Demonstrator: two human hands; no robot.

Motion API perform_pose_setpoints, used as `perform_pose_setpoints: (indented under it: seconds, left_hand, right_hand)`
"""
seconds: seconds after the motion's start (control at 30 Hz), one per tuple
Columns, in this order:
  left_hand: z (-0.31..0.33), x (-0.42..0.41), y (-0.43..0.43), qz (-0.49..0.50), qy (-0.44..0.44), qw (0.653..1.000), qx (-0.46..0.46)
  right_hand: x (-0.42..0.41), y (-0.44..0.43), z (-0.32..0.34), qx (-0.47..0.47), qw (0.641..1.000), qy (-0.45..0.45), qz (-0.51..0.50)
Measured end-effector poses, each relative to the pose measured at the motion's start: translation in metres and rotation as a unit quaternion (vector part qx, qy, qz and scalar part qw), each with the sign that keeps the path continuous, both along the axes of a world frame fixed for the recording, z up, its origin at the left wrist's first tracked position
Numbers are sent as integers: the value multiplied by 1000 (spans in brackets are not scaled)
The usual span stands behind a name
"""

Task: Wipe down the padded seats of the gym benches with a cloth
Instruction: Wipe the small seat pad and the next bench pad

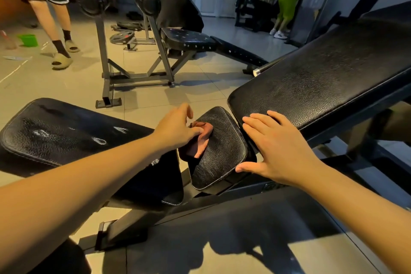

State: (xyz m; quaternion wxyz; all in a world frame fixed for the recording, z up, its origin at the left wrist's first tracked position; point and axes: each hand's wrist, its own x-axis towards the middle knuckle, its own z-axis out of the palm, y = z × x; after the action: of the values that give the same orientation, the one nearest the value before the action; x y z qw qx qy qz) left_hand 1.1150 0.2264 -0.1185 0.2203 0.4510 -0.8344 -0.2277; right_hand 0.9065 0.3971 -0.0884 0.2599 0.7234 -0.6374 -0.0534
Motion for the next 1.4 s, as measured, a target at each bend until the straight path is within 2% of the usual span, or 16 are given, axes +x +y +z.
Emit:
perform_pose_setpoints:
  seconds: [0.07,0.37,0.53,0.63,0.77,0.9,1.07,1.17,1.23,1.3,1.4]
  left_hand:
    - [-1,-2,7,17,11,1000,-3]
    - [-7,3,21,-18,-43,998,-39]
    - [-7,3,31,-29,-32,997,-58]
    - [-7,8,55,-70,-7,994,-80]
    - [-18,17,98,-153,24,975,-159]
    - [-32,23,110,-206,9,959,-195]
    - [-31,14,76,-143,-23,970,-197]
    - [-27,10,33,-6,-45,994,-101]
    - [-29,10,7,54,-20,998,-23]
    - [-31,10,-3,73,13,997,12]
    - [-31,5,2,61,37,997,17]
  right_hand:
    - [0,1,0,2,1000,0,0]
    - [0,1,0,-2,1000,4,4]
    - [1,0,1,8,1000,4,-2]
    - [2,1,2,12,1000,4,-3]
    - [1,0,2,10,1000,3,-3]
    - [0,-1,0,2,1000,-2,13]
    - [1,-2,0,0,1000,-7,6]
    - [2,0,0,1,1000,-11,2]
    - [2,1,1,3,1000,-8,0]
    - [3,1,1,2,1000,-7,0]
    - [2,1,1,5,1000,-5,-1]
